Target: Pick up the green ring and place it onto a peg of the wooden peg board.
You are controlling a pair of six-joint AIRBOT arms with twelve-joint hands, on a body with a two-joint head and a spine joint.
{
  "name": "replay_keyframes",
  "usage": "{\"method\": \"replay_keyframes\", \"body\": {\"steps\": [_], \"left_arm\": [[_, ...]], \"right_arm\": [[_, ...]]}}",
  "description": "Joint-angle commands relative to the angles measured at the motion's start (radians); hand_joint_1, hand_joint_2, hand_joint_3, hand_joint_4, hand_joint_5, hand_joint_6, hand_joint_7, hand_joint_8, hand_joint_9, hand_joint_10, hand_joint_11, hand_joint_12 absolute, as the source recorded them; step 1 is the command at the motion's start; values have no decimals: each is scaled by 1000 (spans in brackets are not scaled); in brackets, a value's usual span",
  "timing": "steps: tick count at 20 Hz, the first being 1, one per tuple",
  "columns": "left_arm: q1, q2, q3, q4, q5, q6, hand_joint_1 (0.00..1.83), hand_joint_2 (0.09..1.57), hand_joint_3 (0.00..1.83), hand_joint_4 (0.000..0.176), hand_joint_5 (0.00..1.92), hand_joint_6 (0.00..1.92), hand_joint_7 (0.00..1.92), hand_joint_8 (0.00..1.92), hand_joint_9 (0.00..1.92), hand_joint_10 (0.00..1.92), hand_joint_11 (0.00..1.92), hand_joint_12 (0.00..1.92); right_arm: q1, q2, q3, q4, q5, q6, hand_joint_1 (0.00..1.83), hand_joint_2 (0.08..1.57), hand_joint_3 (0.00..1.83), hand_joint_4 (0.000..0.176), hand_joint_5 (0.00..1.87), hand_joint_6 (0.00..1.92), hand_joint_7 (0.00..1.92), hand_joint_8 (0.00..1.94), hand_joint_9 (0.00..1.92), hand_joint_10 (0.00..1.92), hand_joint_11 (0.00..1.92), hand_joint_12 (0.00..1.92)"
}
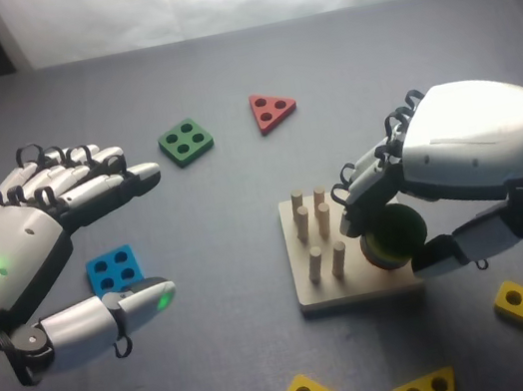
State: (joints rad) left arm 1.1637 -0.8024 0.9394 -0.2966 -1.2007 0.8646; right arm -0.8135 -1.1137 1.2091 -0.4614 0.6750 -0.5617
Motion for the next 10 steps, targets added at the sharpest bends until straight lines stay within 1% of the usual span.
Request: {"method": "replay_keyframes", "body": {"steps": [1, 2, 3, 4, 5, 6, 7, 8, 9, 10], "left_arm": [[-8, -7, 3, 18, -121, -7, 554, 1095, 1, 107, 386, 0, 247, 3, 150, 4, 0, 279], [-8, -7, 3, 18, -121, -8, 554, 1095, 1, 107, 386, 0, 247, 3, 150, 4, 0, 279], [-8, -7, 3, 18, -121, -9, 572, 1088, 0, 108, 393, 1, 250, 2, 152, 2, 0, 304], [-8, -7, 3, 18, -121, -10, 576, 1088, 0, 108, 391, 0, 251, 1, 152, 2, 0, 311], [-7, -7, 3, 18, -122, -11, 576, 1087, 0, 104, 397, 3, 257, 3, 154, 2, 0, 314], [-7, -7, 3, 18, -123, -12, 567, 1089, 0, 104, 395, 2, 252, 1, 149, 0, 0, 315], [-7, -7, 3, 18, -123, -13, 571, 1089, 0, 107, 397, 2, 253, 2, 151, 1, 0, 315], [-7, -7, 3, 18, -124, -14, 580, 1086, 0, 103, 401, 2, 261, 2, 156, 2, 0, 343], [-7, -7, 2, 17, -126, -14, 589, 1083, 0, 101, 407, 3, 268, 3, 158, 2, 0, 347], [-7, -7, 1, 16, -128, -14, 590, 1083, 0, 98, 407, 1, 271, 2, 158, 1, 0, 324]], "right_arm": [[16, -5, 2, 17, 82, -2, 1185, 1074, 0, 0, 1048, 899, 778, 1561, 1068, 1708, 1145, 1777], [16, -6, 1, 16, 81, -2, 1185, 1074, 0, 0, 1048, 899, 778, 1561, 1068, 1708, 1145, 1777], [16, -7, 0, 16, 81, -2, 1180, 1082, 2, 0, 1026, 929, 767, 1495, 1076, 1661, 1156, 1757], [16, -7, -2, 16, 83, -2, 1226, 1132, 2, 0, 1005, 845, 836, 1414, 1045, 1621, 1133, 1730], [16, -7, -4, 16, 89, -2, 1203, 1175, 4, 0, 941, 948, 772, 1434, 882, 1539, 1013, 1676], [16, -6, -7, 16, 95, -2, 1128, 1151, 0, 0, 916, 1056, 579, 1004, 761, 1374, 939, 1577], [16, -5, -11, 16, 102, -2, 1069, 1156, 0, 0, 888, 1118, 485, 487, 685, 974, 851, 1356], [16, -4, -18, 16, 113, 0, 1058, 1083, 0, 24, 722, 483, 457, 196, 668, 661, 758, 1168], [16, -3, -22, 16, 122, 5, 1068, 1047, 0, 37, 728, 165, 454, 58, 657, 402, 627, 1038], [16, 0, -25, 19, 141, 20, 1065, 1033, 0, 77, 704, 9, 434, 2, 646, 108, 460, 964]]}}
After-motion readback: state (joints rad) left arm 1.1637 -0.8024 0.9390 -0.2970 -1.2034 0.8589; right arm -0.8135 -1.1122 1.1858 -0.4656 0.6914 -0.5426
